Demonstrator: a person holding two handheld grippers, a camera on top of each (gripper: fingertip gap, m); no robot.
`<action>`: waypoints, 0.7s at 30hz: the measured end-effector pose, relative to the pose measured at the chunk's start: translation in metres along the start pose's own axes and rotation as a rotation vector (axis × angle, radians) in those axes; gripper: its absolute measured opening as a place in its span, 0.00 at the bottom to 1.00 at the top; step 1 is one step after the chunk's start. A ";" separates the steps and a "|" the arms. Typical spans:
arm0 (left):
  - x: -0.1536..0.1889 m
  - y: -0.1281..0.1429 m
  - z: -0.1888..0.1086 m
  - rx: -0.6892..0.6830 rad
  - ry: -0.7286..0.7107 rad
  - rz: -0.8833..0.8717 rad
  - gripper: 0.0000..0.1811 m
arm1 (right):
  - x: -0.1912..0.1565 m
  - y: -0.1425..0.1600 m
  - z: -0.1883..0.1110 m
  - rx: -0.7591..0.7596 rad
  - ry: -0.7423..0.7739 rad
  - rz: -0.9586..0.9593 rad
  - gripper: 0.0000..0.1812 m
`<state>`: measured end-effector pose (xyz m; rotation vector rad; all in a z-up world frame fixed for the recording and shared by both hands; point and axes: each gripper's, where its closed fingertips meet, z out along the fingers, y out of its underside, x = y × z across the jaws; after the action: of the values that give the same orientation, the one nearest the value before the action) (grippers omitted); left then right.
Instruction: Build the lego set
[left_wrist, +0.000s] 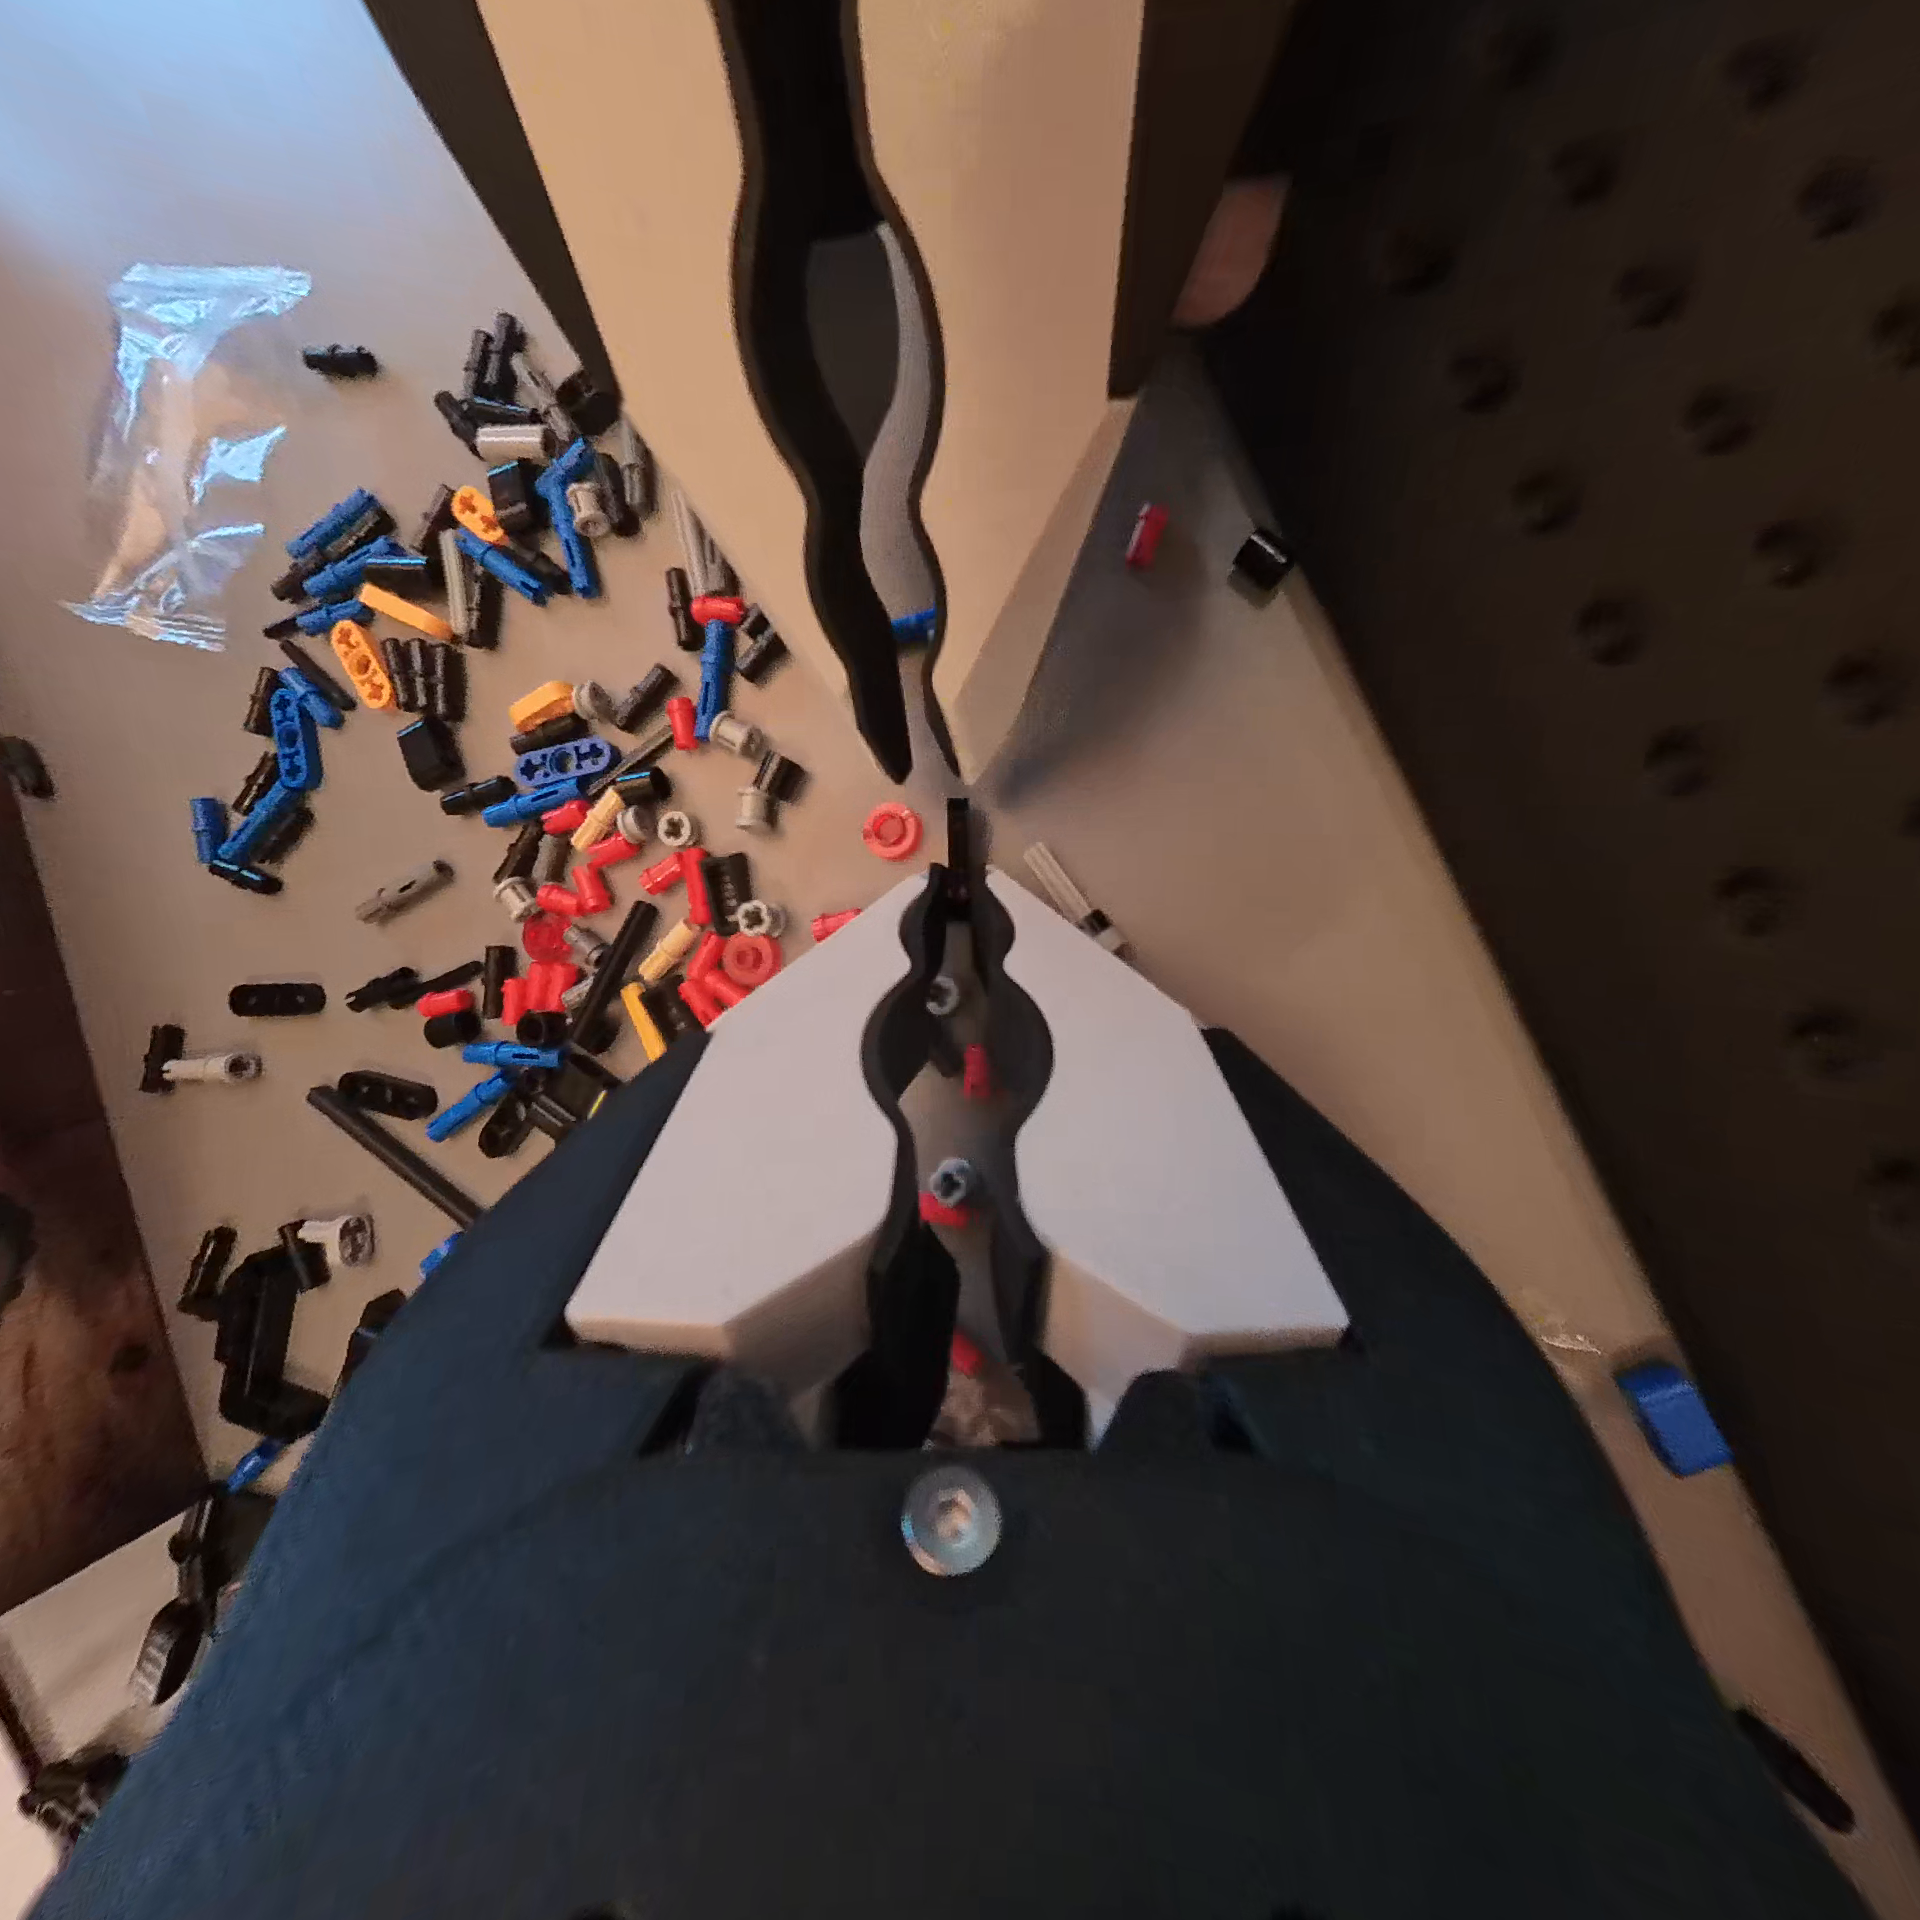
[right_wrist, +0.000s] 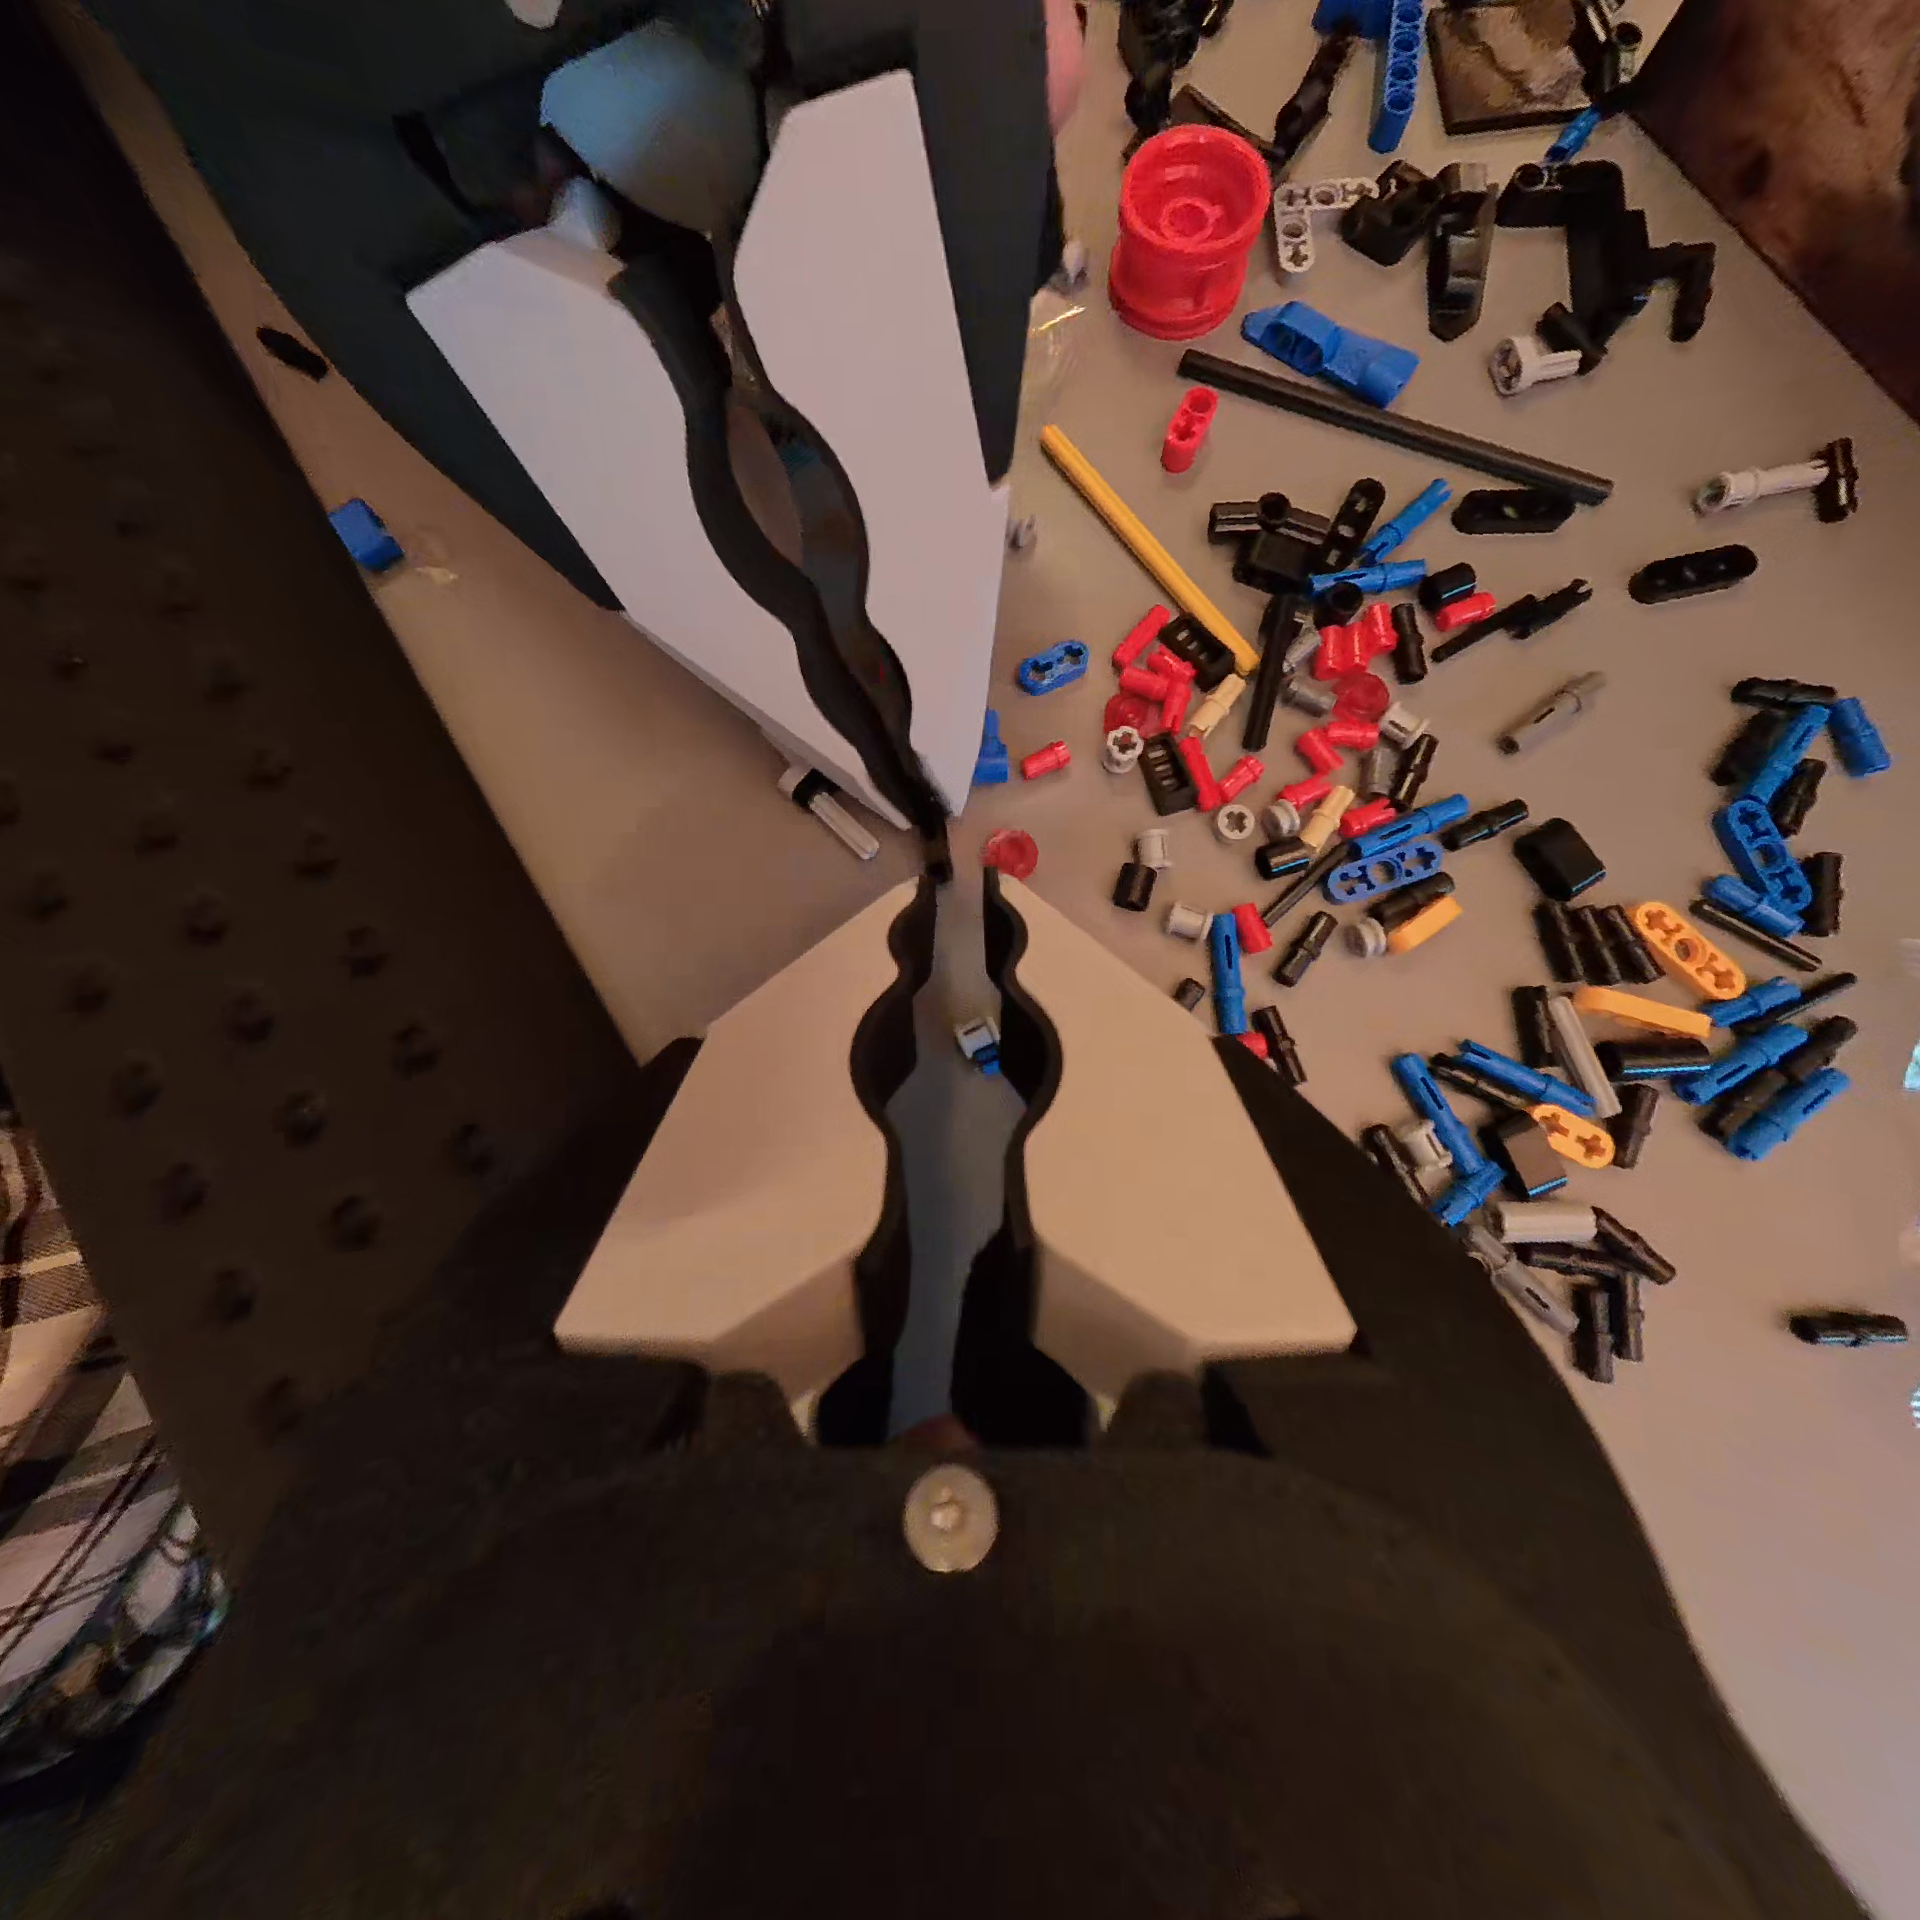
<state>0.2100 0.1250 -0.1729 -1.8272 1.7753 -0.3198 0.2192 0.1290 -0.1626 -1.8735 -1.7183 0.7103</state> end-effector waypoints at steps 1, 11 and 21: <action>0.002 0.000 -0.001 -0.001 0.004 0.004 0.01 | -0.001 0.001 0.001 -0.014 0.006 -0.019 0.05; 0.003 -0.006 -0.002 0.006 0.046 0.010 0.01 | -0.008 0.000 0.008 -0.072 0.020 -0.074 0.02; 0.013 0.007 -0.016 0.001 -0.060 -0.007 0.11 | -0.007 0.003 0.009 -0.044 -0.055 0.190 0.01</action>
<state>0.1962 0.1093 -0.1662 -1.8243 1.7280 -0.2653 0.2148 0.1219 -0.1715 -2.0857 -1.6155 0.8094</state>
